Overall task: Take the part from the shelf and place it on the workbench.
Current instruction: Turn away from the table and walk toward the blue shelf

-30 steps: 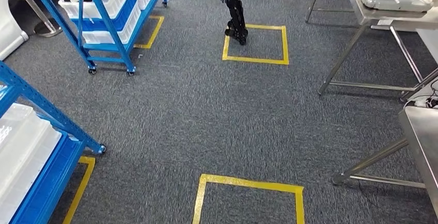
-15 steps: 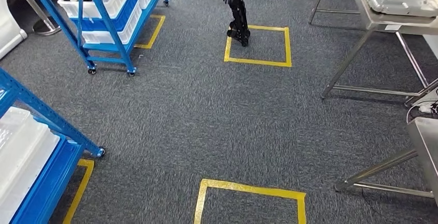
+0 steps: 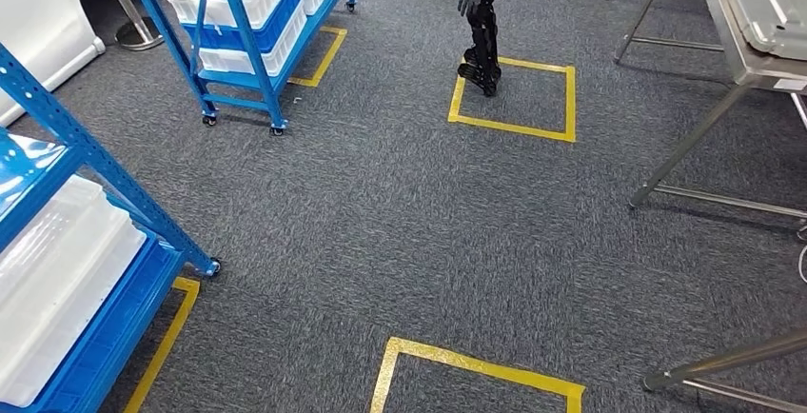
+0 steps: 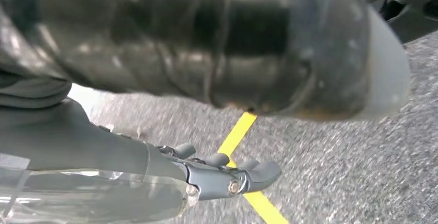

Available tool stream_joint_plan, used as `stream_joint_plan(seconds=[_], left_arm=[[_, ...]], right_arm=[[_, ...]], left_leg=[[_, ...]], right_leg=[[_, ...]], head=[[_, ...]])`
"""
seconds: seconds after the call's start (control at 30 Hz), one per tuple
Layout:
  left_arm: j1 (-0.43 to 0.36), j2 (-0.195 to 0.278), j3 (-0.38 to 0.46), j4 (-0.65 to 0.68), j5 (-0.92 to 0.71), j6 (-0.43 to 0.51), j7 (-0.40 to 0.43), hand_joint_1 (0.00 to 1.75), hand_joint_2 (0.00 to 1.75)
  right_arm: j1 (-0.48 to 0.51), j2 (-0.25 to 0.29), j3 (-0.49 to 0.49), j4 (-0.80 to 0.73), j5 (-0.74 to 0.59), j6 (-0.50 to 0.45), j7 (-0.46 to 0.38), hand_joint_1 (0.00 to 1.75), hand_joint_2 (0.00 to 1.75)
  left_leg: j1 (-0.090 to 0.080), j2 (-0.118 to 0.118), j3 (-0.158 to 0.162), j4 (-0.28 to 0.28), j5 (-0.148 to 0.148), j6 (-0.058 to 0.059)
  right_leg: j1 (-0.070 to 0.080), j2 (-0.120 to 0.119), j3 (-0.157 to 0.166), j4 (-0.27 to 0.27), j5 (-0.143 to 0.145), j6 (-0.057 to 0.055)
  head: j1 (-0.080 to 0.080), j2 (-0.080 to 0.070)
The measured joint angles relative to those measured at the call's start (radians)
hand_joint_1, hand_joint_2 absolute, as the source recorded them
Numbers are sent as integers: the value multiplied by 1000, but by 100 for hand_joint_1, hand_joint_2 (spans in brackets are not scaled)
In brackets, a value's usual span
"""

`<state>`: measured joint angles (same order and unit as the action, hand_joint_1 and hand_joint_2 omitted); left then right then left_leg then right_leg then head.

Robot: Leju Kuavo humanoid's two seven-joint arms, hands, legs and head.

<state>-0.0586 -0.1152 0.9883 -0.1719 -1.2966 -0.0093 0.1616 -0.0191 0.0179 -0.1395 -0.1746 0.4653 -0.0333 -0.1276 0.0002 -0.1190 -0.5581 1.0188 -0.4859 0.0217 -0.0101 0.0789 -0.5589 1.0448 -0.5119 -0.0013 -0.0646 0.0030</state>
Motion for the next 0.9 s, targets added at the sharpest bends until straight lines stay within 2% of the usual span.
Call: stream_joint_plan(seconds=[0.03,0.07,0.1,0.17,0.2,0.23,0.27,0.3,0.33,0.4,0.43,0.47,0.53,0.57,0.6,0.63,0.67,0.7,0.73,0.77,0.8,0.83,0.87,0.9], left_arm=[[1,1,0,0,-1,0,1,0,0],[1,2,0,0,-1,1,1,0,0],[1,2,0,0,-2,1,2,0,0],[-1,3,0,0,-3,2,3,0,0],[-1,3,0,0,-3,2,4,0,0],[-1,3,0,0,-3,2,4,0,0],[0,3,0,0,-4,2,4,0,0],[1,3,0,0,-4,2,5,0,0],[1,3,0,0,-5,2,5,0,0],[0,3,0,0,-6,2,5,0,0],[-1,3,0,0,-6,2,5,0,0],[-2,3,0,0,-6,2,5,0,0],[-1,3,0,0,-5,2,5,0,0],[1,3,0,0,-6,2,5,0,0],[1,3,0,0,-6,2,5,0,0],[1,3,0,0,-6,2,6,0,0],[1,3,0,0,-6,2,6,0,0],[0,3,0,0,-6,3,6,0,0],[-1,3,0,0,-7,3,6,0,0],[-1,3,0,0,-8,3,6,0,0],[-1,3,0,0,-9,3,6,0,0],[0,3,0,0,-10,3,6,0,0],[0,3,0,0,-11,3,6,0,0],[0,3,0,0,-12,4,5,0,0]], right_arm=[[-1,1,1,0,0,0,0,0,0],[-2,2,2,0,0,1,0,0,0],[-1,3,3,0,1,1,0,0,0],[3,4,3,0,1,2,1,0,0],[4,4,3,0,1,3,1,0,0],[5,4,4,0,1,4,1,0,0],[4,4,4,0,1,6,1,0,0],[4,4,4,0,2,9,1,0,0],[3,5,5,0,2,11,1,0,0],[2,5,6,0,3,15,1,0,0],[2,5,6,0,3,16,1,0,0],[0,5,7,0,4,17,1,0,0],[-5,6,7,0,4,17,1,0,0],[-8,7,7,0,4,18,1,0,0],[-8,7,7,-1,4,18,2,0,0],[-8,7,7,-1,4,18,2,0,0],[-6,7,7,-1,4,18,2,0,0],[-4,8,7,-1,4,18,2,0,0],[-3,8,7,-1,4,18,2,0,0],[-2,8,7,-1,4,18,2,0,0],[-2,8,8,-1,4,18,2,0,0],[-1,8,8,-1,4,18,2,0,0],[0,8,8,-1,4,18,2,0,0],[2,8,8,-1,4,18,2,0,0]], left_leg=[[1,-7,-1,-2,1,-6],[0,2,-3,4,-5,-10],[-1,22,-14,27,-19,-16],[1,78,-62,129,-74,-25],[5,95,-96,192,-100,-30],[8,104,-122,238,-113,-34],[11,110,-132,255,-107,-37],[12,115,-124,234,-85,-38],[13,126,-98,179,-50,-38],[8,171,-34,53,4,-31],[3,187,-14,14,15,-26],[-1,194,-7,-2,16,-21],[-3,172,-7,-8,17,-10],[-2,161,-4,-14,20,-4],[1,150,-1,-20,23,3],[3,140,4,-25,26,9],[3,130,4,-26,26,13],[2,119,3,-26,25,16],[0,107,3,-25,24,17],[-1,93,5,-24,23,18],[-1,78,7,-23,22,17],[-1,63,9,-21,21,16],[0,49,11,-18,18,13],[-1,36,10,-12,14,9]], right_leg=[[-1,-12,4,-6,1,-4],[-3,-25,9,-13,4,-9],[-6,-39,15,-21,6,-13],[-6,-69,24,-31,7,-21],[-5,-85,26,-31,5,-23],[-3,-100,27,-30,2,-24],[-3,-114,29,-30,-1,-24],[-3,-127,33,-30,-4,-22],[-3,-139,38,-29,-8,-20],[-1,-161,48,-29,-17,-12],[1,-171,52,-28,-21,-7],[2,-180,55,-29,-24,-2],[2,-197,62,-32,-28,8],[0,-189,64,-26,-35,12],[-1,-169,59,-7,-51,16],[-3,-142,42,34,-78,17],[-4,-112,13,96,-111,17],[-4,-95,-24,166,-143,16],[-4,-87,-58,227,-164,15],[-4,-84,-80,261,-165,15],[-4,-81,-83,254,-143,13],[-4,-77,-68,209,-104,11],[-5,-63,-42,141,-60,9],[-6,-40,-16,75,-28,7]], head=[[0,0],[0,0],[-1,0],[-2,0],[-2,0],[-2,0],[-2,0],[-2,0],[-2,0],[-2,0],[-2,0],[-2,0],[-2,0],[-1,0],[-1,0],[-1,0],[0,0],[0,0],[-1,0],[-1,0],[-1,0],[0,0],[0,0],[0,0]])
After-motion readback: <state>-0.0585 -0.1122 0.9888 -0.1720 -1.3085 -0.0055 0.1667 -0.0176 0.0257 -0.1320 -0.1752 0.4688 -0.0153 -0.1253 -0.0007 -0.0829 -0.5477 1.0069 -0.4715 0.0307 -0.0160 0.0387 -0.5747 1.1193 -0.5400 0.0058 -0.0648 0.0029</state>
